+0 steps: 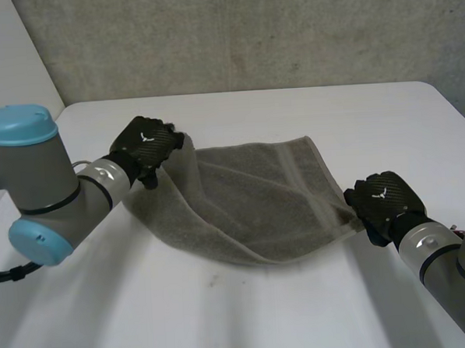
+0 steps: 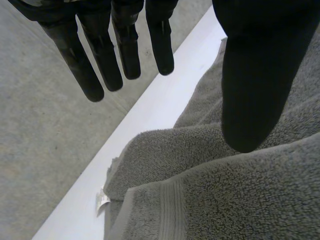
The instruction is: Fold the towel.
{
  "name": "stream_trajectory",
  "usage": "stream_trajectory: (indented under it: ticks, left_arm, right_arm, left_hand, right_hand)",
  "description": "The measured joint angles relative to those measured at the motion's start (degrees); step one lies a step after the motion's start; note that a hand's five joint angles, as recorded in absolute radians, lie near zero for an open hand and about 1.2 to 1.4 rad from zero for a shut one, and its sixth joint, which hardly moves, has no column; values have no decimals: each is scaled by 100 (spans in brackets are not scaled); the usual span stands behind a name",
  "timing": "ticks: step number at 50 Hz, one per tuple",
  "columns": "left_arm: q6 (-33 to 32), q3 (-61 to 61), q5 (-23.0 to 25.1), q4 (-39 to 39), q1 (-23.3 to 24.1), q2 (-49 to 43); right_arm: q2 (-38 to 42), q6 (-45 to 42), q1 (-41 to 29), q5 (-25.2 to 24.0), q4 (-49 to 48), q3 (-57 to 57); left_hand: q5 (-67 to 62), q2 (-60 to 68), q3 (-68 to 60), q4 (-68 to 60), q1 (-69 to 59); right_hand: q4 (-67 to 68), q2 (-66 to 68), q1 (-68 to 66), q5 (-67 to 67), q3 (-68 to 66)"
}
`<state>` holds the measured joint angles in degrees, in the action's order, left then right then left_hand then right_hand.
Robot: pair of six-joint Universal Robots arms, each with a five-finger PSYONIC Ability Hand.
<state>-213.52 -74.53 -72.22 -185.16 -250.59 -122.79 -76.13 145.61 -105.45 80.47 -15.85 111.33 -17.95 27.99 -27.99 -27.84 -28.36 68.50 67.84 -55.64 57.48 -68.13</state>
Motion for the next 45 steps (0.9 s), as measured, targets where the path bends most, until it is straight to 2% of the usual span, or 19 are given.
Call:
stream_trajectory:
  ticks: [10,23,35,40,45]
  left_arm:
    - [-4,952,333,241,-81,-910]
    - [-149,1843,359,683,-82,-1799]
    - [-1016,1952,332,1065,-162,-2008]
    - [-1085,1949,311,1082,-183,-2028]
    - [-1092,1933,288,1076,-192,-2032]
  right_arm:
    - [27,-22,-52,2,2,41]
    - [55,-38,-30,4,-1,44]
    - [61,-42,0,-5,-50,38]
    - [66,-42,0,-6,-51,42]
    - [70,-42,-1,-6,-51,42]
  left_hand:
    - [-433,430,-429,-454,-390]
    - [-462,462,-458,-482,-411]
    - [-569,576,-575,-583,-552]
    - [-1259,1277,-1274,-1275,-1267]
    - [-1382,1393,-1393,-1403,-1353]
  right_hand:
    - [0,0,0,1,0]
    - [0,0,0,0,0]
    - [0,0,0,0,0]
    - [0,0,0,0,0]
    - [0,0,0,0,0]
